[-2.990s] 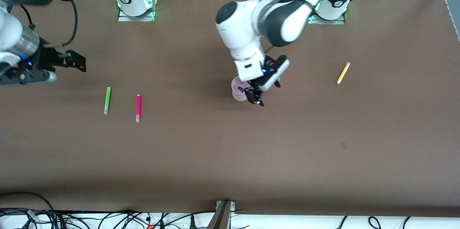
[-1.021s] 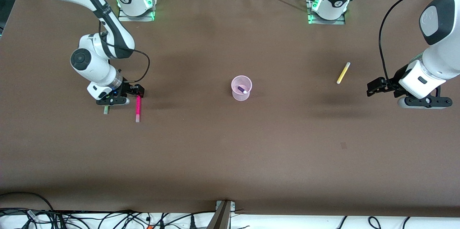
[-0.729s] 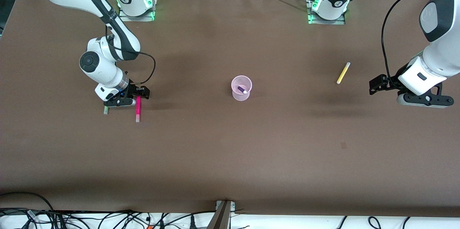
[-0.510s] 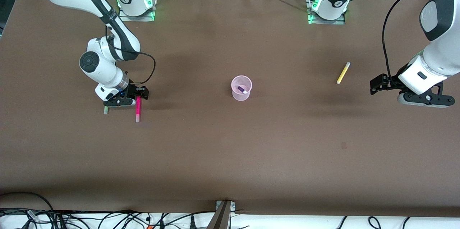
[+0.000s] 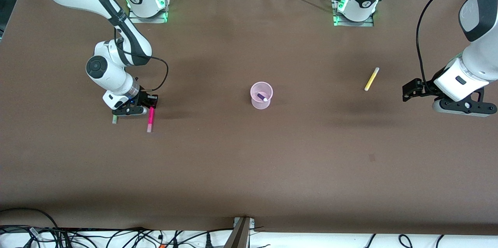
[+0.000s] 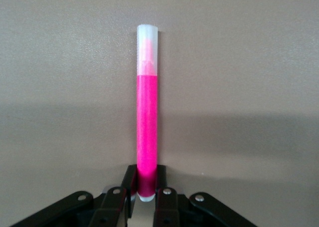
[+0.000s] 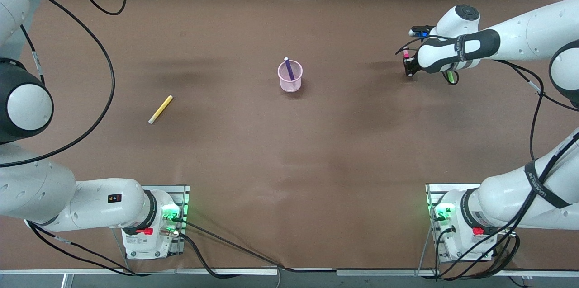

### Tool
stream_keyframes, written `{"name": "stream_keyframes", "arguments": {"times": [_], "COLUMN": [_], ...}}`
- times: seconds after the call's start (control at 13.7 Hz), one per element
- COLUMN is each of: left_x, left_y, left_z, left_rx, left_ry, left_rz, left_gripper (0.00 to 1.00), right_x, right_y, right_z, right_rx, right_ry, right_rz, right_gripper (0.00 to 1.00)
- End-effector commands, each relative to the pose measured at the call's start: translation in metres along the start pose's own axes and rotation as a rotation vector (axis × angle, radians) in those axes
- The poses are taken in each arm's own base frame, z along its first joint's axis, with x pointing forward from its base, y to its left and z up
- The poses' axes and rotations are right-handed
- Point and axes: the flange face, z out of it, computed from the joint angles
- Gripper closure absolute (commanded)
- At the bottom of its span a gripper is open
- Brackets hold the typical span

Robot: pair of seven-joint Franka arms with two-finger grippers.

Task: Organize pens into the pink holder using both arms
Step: 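Lower the right gripper and grasp the pink marker upright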

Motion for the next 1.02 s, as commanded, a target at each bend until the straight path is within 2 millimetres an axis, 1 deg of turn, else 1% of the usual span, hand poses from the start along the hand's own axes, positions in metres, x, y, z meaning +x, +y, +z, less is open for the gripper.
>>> {"name": "stream_keyframes", "arguments": {"times": [0.0, 0.07, 0.22, 0.36, 0.51, 0.66, 0.73, 0.8, 0.95], "left_x": [0.006, 0.006, 0.006, 0.006, 0.006, 0.006, 0.007, 0.007, 0.007], "left_y": [-0.002, -0.001, 0.0, -0.001, 0.0, -0.002, -0.001, -0.001, -0.001], "left_z": [-0.003, -0.003, -0.004, -0.003, -0.003, -0.002, -0.002, -0.001, 0.001], "left_rx": [0.014, 0.014, 0.014, 0.014, 0.014, 0.012, 0.013, 0.013, 0.011], "left_ry": [-0.008, -0.008, -0.007, -0.008, -0.008, -0.01, -0.01, -0.01, -0.013], "left_rz": [0.021, 0.02, 0.021, 0.02, 0.018, 0.015, 0.017, 0.017, 0.016], "left_gripper": [0.0, 0.0, 0.0, 0.0, 0.0, 0.0, 0.0, 0.0, 0.0], "right_x": [0.0, 0.001, 0.004, 0.005, 0.017, 0.035, 0.044, 0.052, 0.059], "right_y": [0.0, -0.001, -0.004, -0.022, -0.053, -0.078, -0.091, -0.098, -0.116], "right_z": [-0.001, -0.002, -0.012, -0.024, -0.049, -0.082, -0.1, -0.116, -0.141], "right_rx": [0.006, 0.006, 0.005, 0.005, -0.002, -0.01, 0.024, 0.078, 0.193], "right_ry": [0.009, 0.011, 0.015, -0.026, -0.092, -0.183, -0.223, -0.276, -0.37], "right_rz": [0.005, 0.005, 0.015, 0.059, 0.102, 0.157, 0.19, 0.232, 0.308], "right_gripper": [0.97, 0.97, 0.98, 0.98, 0.98, 0.98, 0.98, 0.99, 0.98]}}
